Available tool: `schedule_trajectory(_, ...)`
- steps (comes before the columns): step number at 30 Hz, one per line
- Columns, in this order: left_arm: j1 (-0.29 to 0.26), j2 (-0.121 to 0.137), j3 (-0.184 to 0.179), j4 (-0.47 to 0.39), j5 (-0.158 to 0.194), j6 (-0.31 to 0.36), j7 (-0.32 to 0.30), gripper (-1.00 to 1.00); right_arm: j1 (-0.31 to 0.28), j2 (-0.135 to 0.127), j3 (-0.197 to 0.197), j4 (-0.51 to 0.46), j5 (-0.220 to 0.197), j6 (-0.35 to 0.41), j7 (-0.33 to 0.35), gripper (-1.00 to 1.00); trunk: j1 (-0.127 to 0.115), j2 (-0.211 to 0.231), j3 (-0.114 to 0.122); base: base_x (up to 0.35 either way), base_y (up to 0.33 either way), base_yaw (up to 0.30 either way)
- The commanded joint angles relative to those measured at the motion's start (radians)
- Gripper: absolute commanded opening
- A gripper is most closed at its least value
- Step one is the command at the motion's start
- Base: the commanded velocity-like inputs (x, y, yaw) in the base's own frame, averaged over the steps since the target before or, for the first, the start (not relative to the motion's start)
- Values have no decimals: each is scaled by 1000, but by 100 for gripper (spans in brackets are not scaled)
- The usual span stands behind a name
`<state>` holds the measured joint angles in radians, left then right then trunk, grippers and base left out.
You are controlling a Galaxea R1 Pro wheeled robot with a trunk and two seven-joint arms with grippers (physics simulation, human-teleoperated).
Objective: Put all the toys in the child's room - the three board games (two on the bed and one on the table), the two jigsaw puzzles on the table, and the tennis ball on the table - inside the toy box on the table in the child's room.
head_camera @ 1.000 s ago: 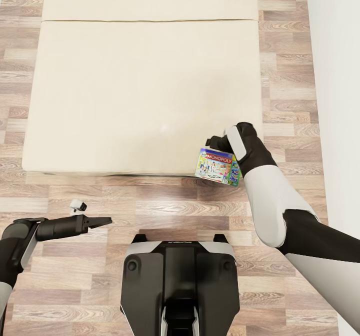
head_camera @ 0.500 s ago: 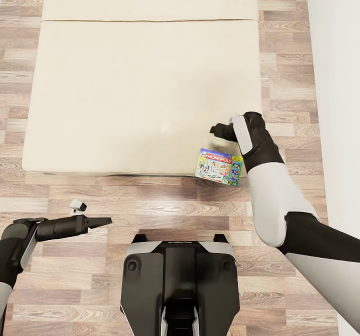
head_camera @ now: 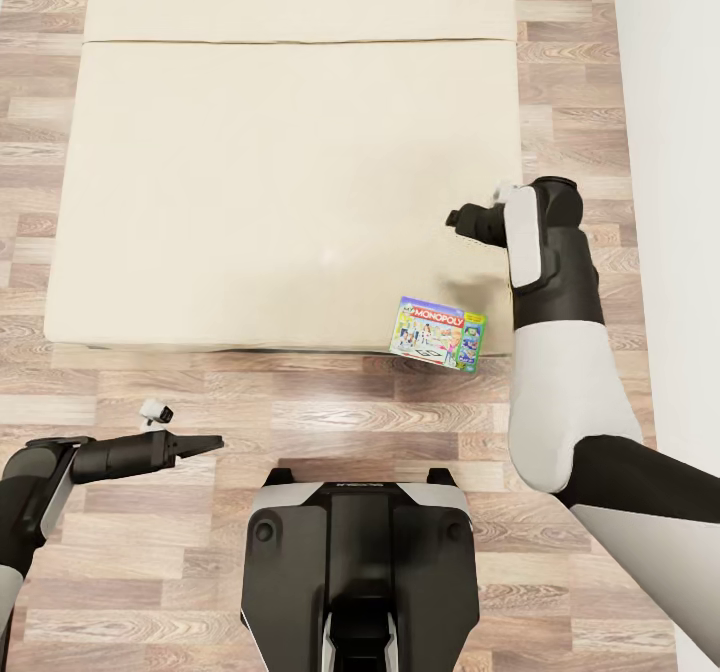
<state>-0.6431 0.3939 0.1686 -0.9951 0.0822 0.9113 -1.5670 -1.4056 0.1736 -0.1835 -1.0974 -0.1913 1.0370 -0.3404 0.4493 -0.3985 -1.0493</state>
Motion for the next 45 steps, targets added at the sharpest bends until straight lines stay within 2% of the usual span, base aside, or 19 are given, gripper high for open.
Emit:
schedule_trajectory(1, 0, 0, 0, 0, 0, 11, -4, 100, 2, 1, -3, -10, -12, 5, -10, 100, 1, -2, -1, 0, 0, 0)
schedule_trajectory(3, 1, 1, 0, 0, 0, 11, -4, 100, 7, 0, -9, -25, -13, 9, -12, 100, 1, -2, -1, 0, 0, 0)
schedule_trajectory(5, 1, 1, 0, 1, 0, 11, -4, 100, 16, -18, -24, -40, -13, 10, -13, 100, 1, -2, -1, 0, 0, 0)
schedule_trajectory(12, 3, 5, 2, 2, 0, 11, -4, 100, 69, -113, -137, -77, -22, 10, -14, 100, 1, -2, -1, 0, 0, 0)
schedule_trajectory(16, 3, 6, 3, 2, 0, 11, -4, 100, 99, -155, -197, -85, -23, 10, -13, 100, 1, -2, -1, 0, 0, 0)
schedule_trajectory(21, 3, 7, 3, 3, 1, 10, -4, 100, 141, -200, -246, -90, -24, 10, -10, 100, 1, -2, -1, 0, 0, 0)
schedule_trajectory(26, 3, 7, 3, 3, 1, 10, -4, 100, 226, -257, -289, -92, -31, 10, 2, 100, 1, -2, -1, 0, 0, 0)
schedule_trajectory(29, 3, 7, 3, 3, 1, 10, -4, 100, 282, -288, -318, -94, -52, 10, 29, 100, 1, -2, -1, 0, 0, 0)
schedule_trajectory(33, 3, 6, 2, 3, 1, 10, -4, 100, 342, -319, -349, -110, -107, 10, 84, 100, 1, -2, -1, 0, 0, 0)
schedule_trajectory(34, 3, 6, 2, 3, 1, 10, -4, 100, 342, -319, -349, -110, -107, 10, 84, 100, 1, -2, -1, 0, 0, 0)
schedule_trajectory(40, 3, 6, 2, 3, 1, 10, -4, 100, 427, -350, -368, -158, -188, 10, 149, 100, 1, -2, -1, 0, 0, 0)
schedule_trajectory(45, 3, 5, 1, 3, 1, 10, -4, 100, 504, -358, -372, -192, -222, 10, 170, 100, 1, -2, -1, 0, 0, 0)
